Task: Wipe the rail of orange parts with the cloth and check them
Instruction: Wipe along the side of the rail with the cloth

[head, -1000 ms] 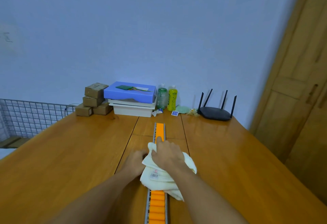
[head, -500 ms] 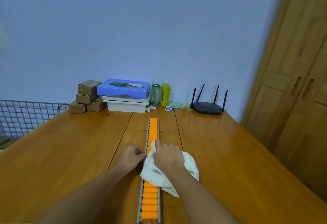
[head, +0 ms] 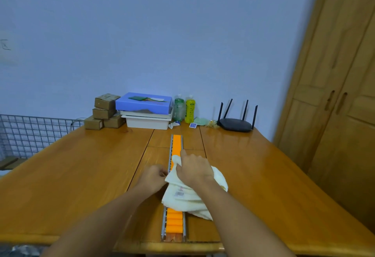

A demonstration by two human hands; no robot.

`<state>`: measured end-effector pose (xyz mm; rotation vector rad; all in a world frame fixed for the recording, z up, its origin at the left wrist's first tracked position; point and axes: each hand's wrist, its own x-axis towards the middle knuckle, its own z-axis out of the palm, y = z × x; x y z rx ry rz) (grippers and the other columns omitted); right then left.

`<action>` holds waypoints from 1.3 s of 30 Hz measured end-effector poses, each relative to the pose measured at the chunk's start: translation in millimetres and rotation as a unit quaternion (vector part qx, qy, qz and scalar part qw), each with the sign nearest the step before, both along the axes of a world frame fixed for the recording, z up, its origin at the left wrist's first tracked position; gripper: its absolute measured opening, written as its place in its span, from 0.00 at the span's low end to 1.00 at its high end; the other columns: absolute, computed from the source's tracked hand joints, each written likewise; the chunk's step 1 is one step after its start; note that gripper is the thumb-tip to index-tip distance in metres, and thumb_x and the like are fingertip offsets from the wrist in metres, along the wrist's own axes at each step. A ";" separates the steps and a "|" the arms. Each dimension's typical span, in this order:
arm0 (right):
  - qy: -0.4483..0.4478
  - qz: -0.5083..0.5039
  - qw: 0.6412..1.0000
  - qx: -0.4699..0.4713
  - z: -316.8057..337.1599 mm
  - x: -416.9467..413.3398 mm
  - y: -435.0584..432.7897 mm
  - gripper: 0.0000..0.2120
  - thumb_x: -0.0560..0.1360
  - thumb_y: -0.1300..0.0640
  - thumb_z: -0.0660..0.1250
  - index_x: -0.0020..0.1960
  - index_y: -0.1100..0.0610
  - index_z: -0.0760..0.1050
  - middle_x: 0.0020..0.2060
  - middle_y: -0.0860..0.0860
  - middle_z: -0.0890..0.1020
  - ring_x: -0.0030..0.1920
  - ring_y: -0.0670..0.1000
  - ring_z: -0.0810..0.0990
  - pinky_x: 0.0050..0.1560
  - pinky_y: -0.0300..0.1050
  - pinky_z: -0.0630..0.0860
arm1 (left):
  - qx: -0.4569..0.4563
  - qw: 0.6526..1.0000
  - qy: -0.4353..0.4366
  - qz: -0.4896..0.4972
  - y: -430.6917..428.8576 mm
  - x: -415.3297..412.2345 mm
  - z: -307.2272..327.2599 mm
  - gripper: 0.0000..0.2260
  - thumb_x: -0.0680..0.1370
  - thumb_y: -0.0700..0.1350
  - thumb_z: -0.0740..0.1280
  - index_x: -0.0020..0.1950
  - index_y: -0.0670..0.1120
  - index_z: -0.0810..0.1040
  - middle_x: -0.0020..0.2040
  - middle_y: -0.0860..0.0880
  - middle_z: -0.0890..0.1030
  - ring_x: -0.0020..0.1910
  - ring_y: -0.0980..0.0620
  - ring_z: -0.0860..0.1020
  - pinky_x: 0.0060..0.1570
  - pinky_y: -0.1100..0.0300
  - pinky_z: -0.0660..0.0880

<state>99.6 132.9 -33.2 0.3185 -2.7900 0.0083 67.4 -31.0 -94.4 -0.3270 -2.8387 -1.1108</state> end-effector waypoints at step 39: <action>0.005 -0.038 0.999 -0.035 -12.0 101.4 -35.3 0.20 0.82 0.48 0.58 0.70 0.57 0.66 0.54 0.56 0.81 0.52 0.60 0.81 0.41 0.51 0.68 | 0.039 0.997 -0.015 -0.062 -16.3 96.1 -1.6 0.09 0.81 0.43 0.66 0.48 0.38 0.81 0.43 0.43 0.83 0.40 0.50 0.75 0.41 0.55 0.70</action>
